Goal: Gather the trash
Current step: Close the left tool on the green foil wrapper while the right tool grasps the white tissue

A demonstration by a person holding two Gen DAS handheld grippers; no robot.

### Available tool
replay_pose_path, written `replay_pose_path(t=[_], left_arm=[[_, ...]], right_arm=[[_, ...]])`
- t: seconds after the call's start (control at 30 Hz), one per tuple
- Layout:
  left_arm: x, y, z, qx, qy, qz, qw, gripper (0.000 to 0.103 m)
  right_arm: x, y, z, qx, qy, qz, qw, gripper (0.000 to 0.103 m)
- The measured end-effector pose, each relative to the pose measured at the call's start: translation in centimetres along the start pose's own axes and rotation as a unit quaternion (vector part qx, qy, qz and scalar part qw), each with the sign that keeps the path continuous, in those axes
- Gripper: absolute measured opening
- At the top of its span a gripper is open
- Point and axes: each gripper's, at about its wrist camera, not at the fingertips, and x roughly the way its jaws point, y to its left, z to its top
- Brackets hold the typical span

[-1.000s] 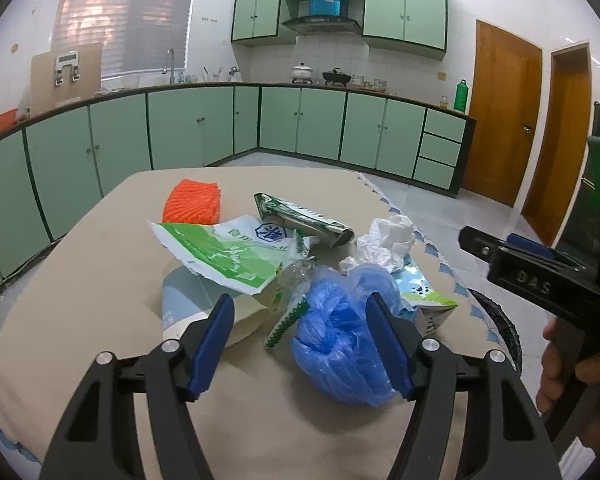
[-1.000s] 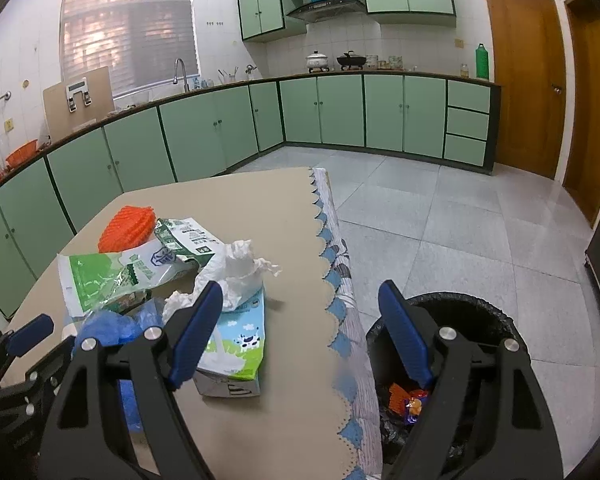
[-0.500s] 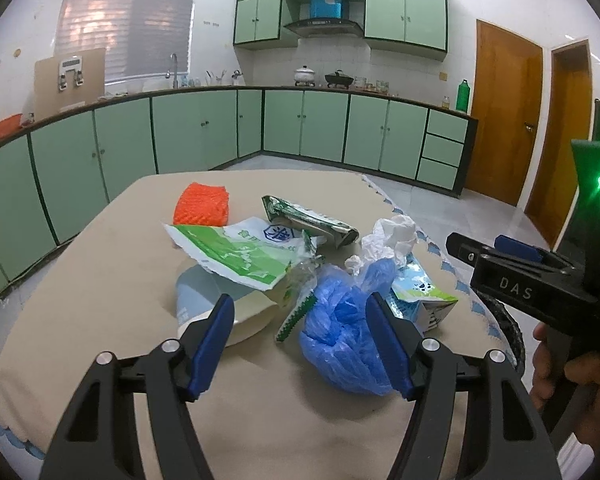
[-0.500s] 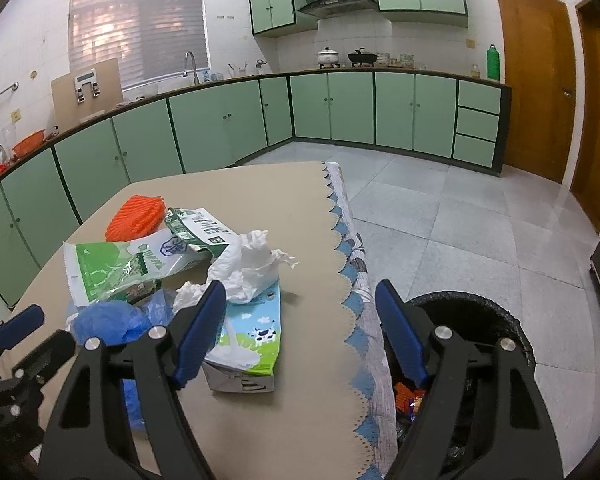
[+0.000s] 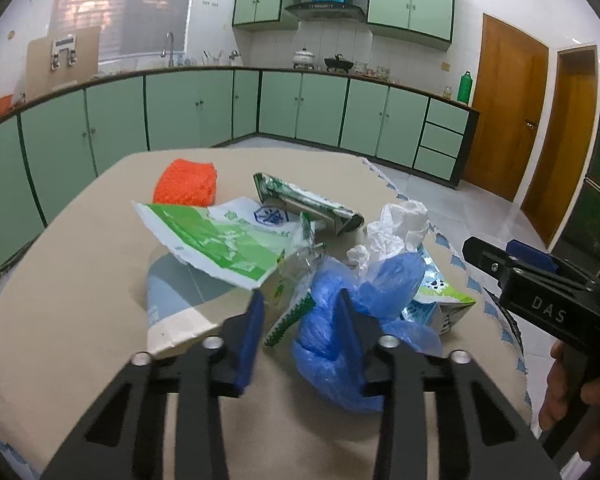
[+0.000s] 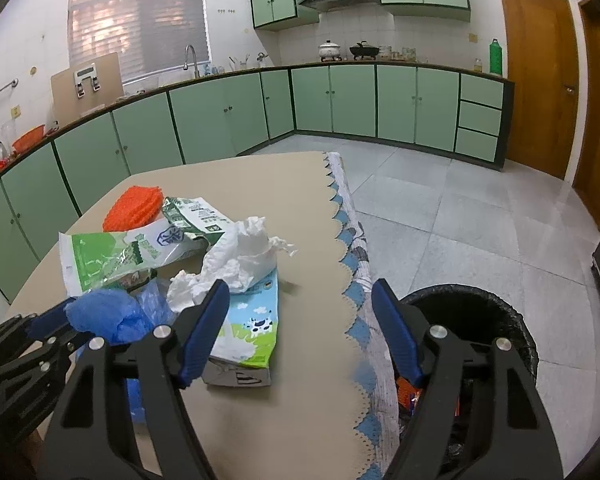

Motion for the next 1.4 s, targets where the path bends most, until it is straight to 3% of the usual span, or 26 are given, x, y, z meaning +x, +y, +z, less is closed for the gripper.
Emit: replay_pose_path(t=[0.13,0.7,0.9,1.17,1.4], left_arm=[[0.2,0.6,0.0,-0.011,0.003,-0.004,0.9999,0.022],[-0.5,1.0,0.6,-0.011,-0.005,-0.009,0.9999,0.022],[-0.3,0.8,1.1,-0.007,-0.014,-0.012,0.9998,0.002],[-1.5,1.5,2.2,-0.029,-0.037,-0.013,0.9988,0.001],[-1.3,1.6,3.4,-0.039,-0.05,-0.016,0.9979,0.001]], right_arm=[[0.1,-0.2,-0.1,0.0,0.003,0.0,1.0,0.071],[0.0,0.5,0.2,-0.01,0.0,0.002,1.0,0.071],[0.0,0.7,0.2,-0.008,0.002,0.006,1.0,0.07],[0.8,1.6,1.2,-0.015,-0.002,0.016,1.0,0.07],[3.8,2.6,2.9,-0.025,0.006,0.016,1.0,0.067]])
